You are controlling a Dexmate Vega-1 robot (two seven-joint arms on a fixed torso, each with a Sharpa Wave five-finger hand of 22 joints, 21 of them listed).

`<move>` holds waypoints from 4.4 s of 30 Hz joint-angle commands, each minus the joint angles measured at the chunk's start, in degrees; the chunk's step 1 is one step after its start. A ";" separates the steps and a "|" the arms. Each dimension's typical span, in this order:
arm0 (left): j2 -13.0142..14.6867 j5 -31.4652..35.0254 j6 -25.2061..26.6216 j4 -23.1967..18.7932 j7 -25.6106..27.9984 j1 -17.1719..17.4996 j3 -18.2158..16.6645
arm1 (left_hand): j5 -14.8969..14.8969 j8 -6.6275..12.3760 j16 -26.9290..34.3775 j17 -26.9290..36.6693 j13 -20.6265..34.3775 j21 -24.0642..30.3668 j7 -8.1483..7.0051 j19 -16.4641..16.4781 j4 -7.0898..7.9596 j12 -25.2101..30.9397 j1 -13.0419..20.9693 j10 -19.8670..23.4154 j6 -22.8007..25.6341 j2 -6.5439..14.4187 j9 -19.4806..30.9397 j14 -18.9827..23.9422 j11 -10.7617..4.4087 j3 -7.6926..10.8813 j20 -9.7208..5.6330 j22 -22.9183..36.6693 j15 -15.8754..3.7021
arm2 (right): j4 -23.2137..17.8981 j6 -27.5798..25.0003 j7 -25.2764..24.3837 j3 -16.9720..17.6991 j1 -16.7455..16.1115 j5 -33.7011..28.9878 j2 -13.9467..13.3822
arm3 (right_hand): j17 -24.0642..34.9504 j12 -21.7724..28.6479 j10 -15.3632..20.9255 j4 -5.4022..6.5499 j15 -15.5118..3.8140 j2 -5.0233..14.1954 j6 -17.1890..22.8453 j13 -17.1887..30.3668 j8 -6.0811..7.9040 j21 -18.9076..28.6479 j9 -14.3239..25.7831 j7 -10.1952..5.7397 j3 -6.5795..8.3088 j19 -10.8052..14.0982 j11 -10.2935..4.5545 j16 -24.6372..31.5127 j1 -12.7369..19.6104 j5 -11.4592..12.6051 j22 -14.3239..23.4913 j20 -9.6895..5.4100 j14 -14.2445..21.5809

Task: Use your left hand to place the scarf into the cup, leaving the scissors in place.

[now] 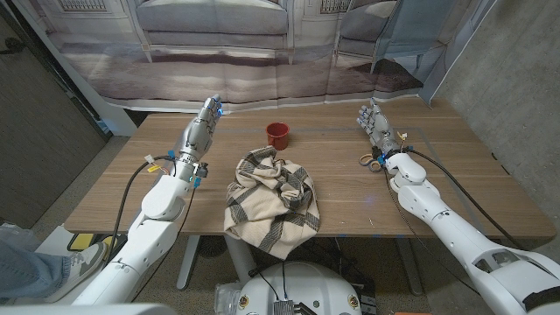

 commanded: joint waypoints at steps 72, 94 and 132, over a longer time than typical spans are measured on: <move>13.10 9.68 -12.61 -7.11 13.17 6.76 6.04 | 0.08 0.34 0.18 0.18 0.09 -0.42 -0.37 1.18 -0.63 0.09 1.44 2.73 3.06 0.38 0.17 2.50 -0.64 -0.38 1.04 0.16 -0.56 | 0.92 1.59 -0.32 0.12 1.57 -0.53 0.99 | 0.32 -0.56 0.75 -0.50 0.11 0.64 0.63 0.16 -0.22 -1.01 0.24 0.17 -0.15 0.44 -0.04 -0.29 -0.19 -0.22 0.25 -0.05 0.90; 18.28 19.03 -8.62 -11.52 22.47 7.95 6.81 | 0.12 0.30 0.13 0.16 0.09 -0.54 -0.61 1.33 -0.87 -0.05 1.94 3.10 3.74 0.46 0.17 3.02 -0.70 -0.46 1.35 0.14 -0.75 | -0.75 1.97 -1.30 1.01 0.66 -0.22 0.53 | 0.35 -0.63 0.78 -0.56 0.23 0.71 0.74 0.17 -0.21 -1.24 0.24 0.13 -0.25 0.48 -0.16 -0.18 -0.26 -0.24 0.26 -0.03 1.32; 28.88 25.83 3.30 -21.62 31.89 11.07 9.87 | 0.30 0.27 -0.06 0.10 0.09 -0.78 -0.99 1.56 -1.74 -0.30 3.42 3.75 5.05 0.27 0.17 3.63 -1.13 -0.55 1.73 0.10 -1.01 | 0.58 2.29 0.98 0.20 1.64 0.03 1.14 | 0.39 -0.72 0.86 -0.67 0.22 0.85 0.78 0.18 -0.26 -1.61 0.24 0.12 -0.45 0.55 0.01 -0.24 -0.40 -0.32 0.28 0.06 1.41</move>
